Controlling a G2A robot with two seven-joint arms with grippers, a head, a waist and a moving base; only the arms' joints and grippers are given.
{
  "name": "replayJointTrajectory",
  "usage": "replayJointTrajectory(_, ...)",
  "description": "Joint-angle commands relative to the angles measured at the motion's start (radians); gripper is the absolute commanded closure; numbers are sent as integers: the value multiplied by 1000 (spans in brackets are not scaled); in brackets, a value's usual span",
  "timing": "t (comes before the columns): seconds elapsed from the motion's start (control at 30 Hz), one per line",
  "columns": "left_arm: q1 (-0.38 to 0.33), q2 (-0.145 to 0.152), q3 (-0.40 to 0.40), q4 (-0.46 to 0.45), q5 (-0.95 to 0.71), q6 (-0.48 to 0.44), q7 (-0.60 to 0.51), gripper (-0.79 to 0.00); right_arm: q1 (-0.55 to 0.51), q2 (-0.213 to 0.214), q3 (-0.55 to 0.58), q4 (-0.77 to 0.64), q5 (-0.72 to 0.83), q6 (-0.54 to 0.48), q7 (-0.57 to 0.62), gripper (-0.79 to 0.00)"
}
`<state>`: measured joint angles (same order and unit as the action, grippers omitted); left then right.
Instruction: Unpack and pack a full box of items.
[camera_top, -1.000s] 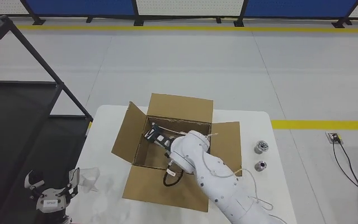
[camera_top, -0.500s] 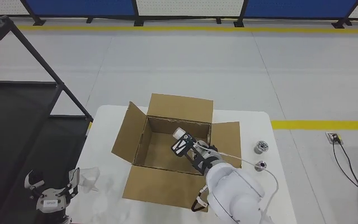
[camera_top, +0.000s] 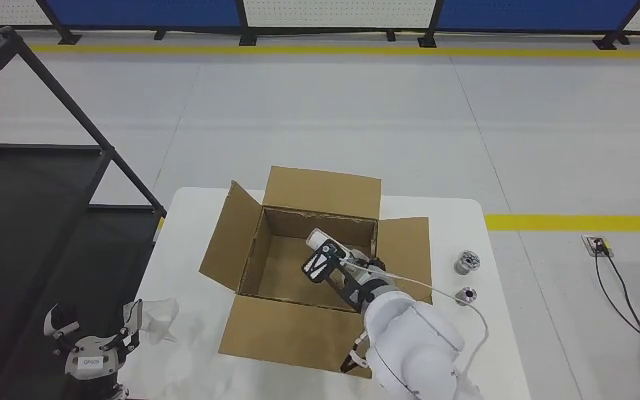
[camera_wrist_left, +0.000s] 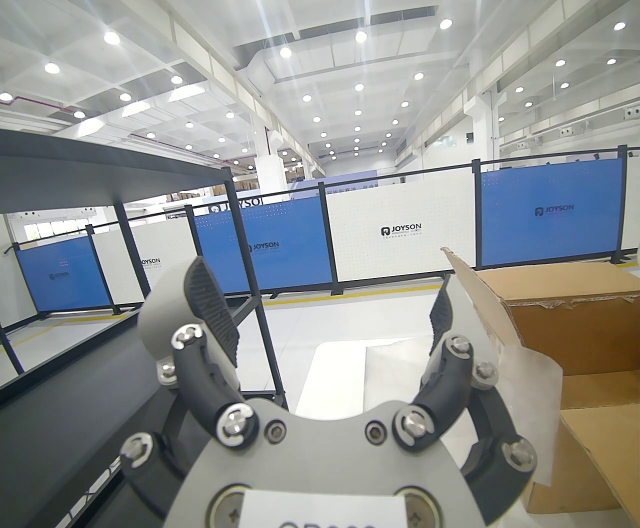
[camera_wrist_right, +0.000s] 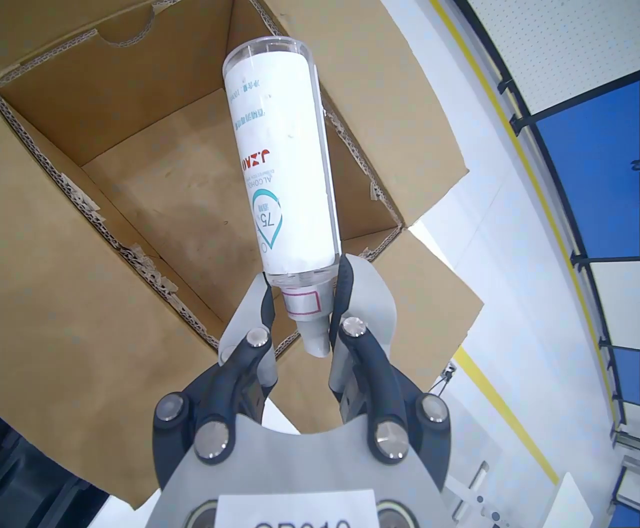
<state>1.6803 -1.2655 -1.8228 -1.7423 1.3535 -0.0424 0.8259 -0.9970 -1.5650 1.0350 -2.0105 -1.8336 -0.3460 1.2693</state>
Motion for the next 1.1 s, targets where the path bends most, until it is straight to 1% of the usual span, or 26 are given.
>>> replayJointTrajectory(0.0, 0, 0, 0, 0, 0, 0, 0, -785, -14, 4, 0, -46, -47, -16, 20, 0)
replayJointTrajectory(0.13, 0, 0, 0, 0, 0, 0, 0, -785, -89, 13, 38, -190, -113, -19, 64, 0)
replayJointTrajectory(0.23, 0, 0, 0, 0, 0, 0, 0, -785, -182, 24, 93, -318, -129, -56, 83, 0)
replayJointTrajectory(0.27, 0, 0, 0, 0, 0, 0, 0, -785, -202, 27, 105, -339, -134, -62, 84, 0)
replayJointTrajectory(0.4, 0, 0, 0, 0, 0, 0, 0, -785, -282, 37, 179, -339, -175, -46, 28, 0)
replayJointTrajectory(0.53, 0, 0, 0, 0, 0, 0, 0, -785, -379, 43, 283, -339, -181, 63, -42, 0)
replayJointTrajectory(0.63, 0, 0, 0, 0, 0, 0, 0, -785, -466, 47, 393, -339, -104, 116, -122, 0)
replayJointTrajectory(0.73, 0, 0, 0, 0, 0, 0, 0, -785, -555, 52, 507, -339, -8, 130, -203, 0)
replayJointTrajectory(0.8, 0, 0, 0, 0, 0, 0, 0, -785, -586, 54, 549, -339, 26, 124, -208, 0)
replayJointTrajectory(1.07, 0, 0, 0, 0, 0, 0, 0, -785, -592, 55, 562, -339, 33, 122, -202, 0)
